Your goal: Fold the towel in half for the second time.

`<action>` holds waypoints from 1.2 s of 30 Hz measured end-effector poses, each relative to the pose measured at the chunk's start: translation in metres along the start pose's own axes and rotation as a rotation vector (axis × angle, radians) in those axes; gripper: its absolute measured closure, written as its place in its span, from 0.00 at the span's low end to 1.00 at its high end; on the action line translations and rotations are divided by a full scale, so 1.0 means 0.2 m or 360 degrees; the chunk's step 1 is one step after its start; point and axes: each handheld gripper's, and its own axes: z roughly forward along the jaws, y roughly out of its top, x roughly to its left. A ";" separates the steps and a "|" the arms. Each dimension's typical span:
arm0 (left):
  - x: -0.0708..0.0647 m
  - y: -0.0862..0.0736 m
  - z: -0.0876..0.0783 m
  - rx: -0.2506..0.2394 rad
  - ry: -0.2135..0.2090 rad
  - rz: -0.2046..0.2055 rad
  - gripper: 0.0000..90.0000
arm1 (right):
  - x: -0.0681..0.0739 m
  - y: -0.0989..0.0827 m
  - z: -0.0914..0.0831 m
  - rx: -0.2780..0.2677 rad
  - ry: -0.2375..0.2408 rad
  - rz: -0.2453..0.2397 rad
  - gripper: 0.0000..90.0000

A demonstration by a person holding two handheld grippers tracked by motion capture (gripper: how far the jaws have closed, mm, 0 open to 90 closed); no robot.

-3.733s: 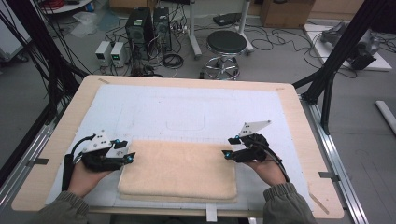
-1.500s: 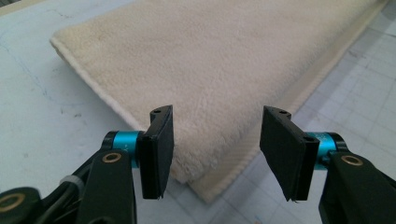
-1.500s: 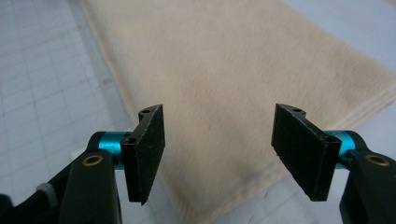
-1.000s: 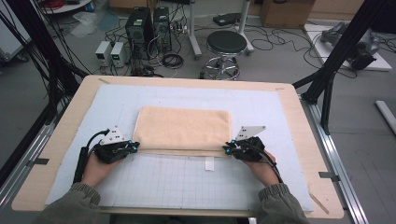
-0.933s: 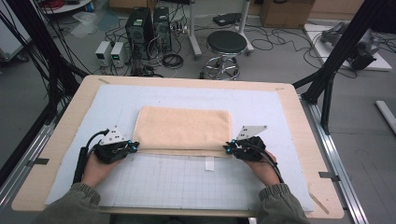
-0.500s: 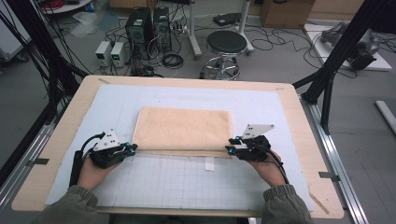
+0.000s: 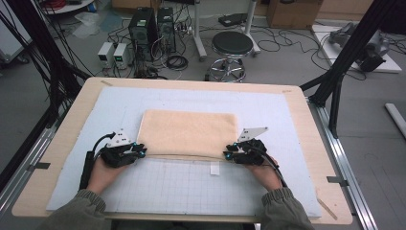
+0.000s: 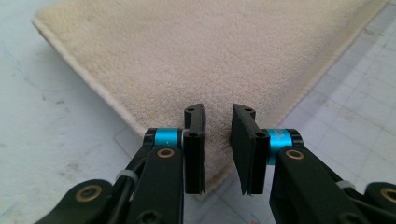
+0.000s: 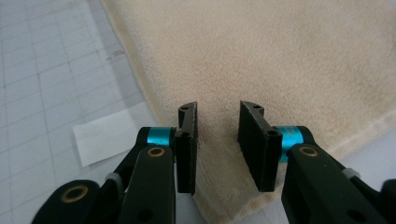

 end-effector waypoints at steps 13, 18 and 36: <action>-0.03 0.02 -0.06 -0.0094 -0.0009 -0.0075 0.61 | 0.01 -0.01 -0.05 -0.0108 -0.0065 0.0145 0.36; -0.05 0.03 -0.08 -0.0133 0.0000 -0.0110 0.47 | 0.02 -0.01 -0.08 -0.0138 -0.0109 0.0181 0.24; -0.07 0.05 -0.13 -0.0174 0.0042 -0.0127 0.21 | 0.09 -0.01 -0.13 -0.0153 -0.0162 0.0162 0.14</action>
